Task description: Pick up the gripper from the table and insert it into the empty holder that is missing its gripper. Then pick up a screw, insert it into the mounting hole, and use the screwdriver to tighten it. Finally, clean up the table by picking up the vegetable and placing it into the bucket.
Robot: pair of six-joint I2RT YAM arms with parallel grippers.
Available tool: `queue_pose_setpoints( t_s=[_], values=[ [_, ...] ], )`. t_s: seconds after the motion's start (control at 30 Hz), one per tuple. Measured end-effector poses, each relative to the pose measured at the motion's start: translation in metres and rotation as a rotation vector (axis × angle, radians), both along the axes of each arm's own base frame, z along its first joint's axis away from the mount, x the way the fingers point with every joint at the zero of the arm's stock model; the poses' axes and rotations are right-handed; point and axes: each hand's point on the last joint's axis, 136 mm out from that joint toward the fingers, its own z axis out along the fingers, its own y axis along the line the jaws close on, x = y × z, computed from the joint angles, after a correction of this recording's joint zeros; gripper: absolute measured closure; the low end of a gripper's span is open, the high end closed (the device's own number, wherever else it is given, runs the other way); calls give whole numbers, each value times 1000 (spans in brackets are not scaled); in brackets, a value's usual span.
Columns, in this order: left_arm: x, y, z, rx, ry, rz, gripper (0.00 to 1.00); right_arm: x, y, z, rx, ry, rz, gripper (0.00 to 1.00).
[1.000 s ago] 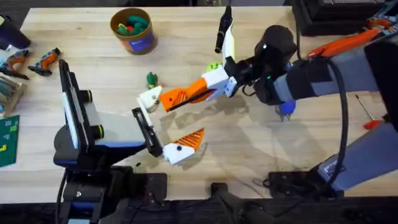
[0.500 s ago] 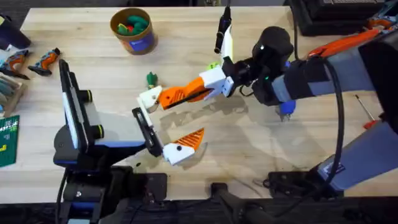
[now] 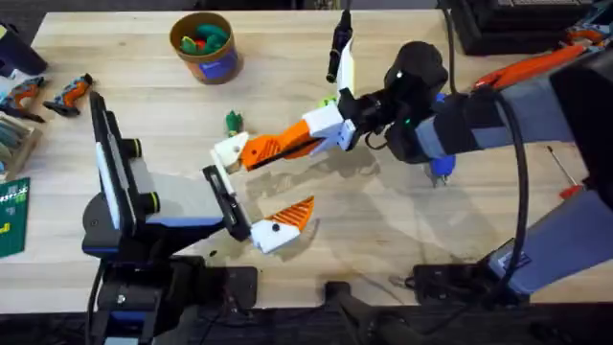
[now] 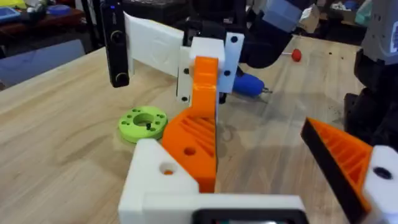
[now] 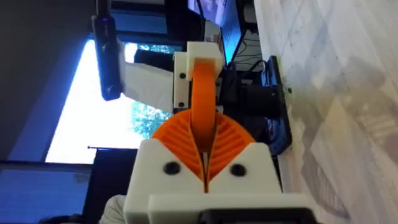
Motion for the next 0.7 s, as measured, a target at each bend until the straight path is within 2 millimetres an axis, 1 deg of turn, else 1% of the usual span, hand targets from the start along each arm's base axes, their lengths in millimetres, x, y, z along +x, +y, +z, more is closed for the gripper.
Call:
queue_pose_setpoints(
  t_s=[0.47, 0.7],
  values=[
    [0, 0, 0, 0, 0, 1, 15, -2, 7, 0, -1, 2, -4, 988],
    [2, 1, 0, 2, -4, 14, 15, 4, 15, 2, 7, -13, 2, 989]
  ],
)
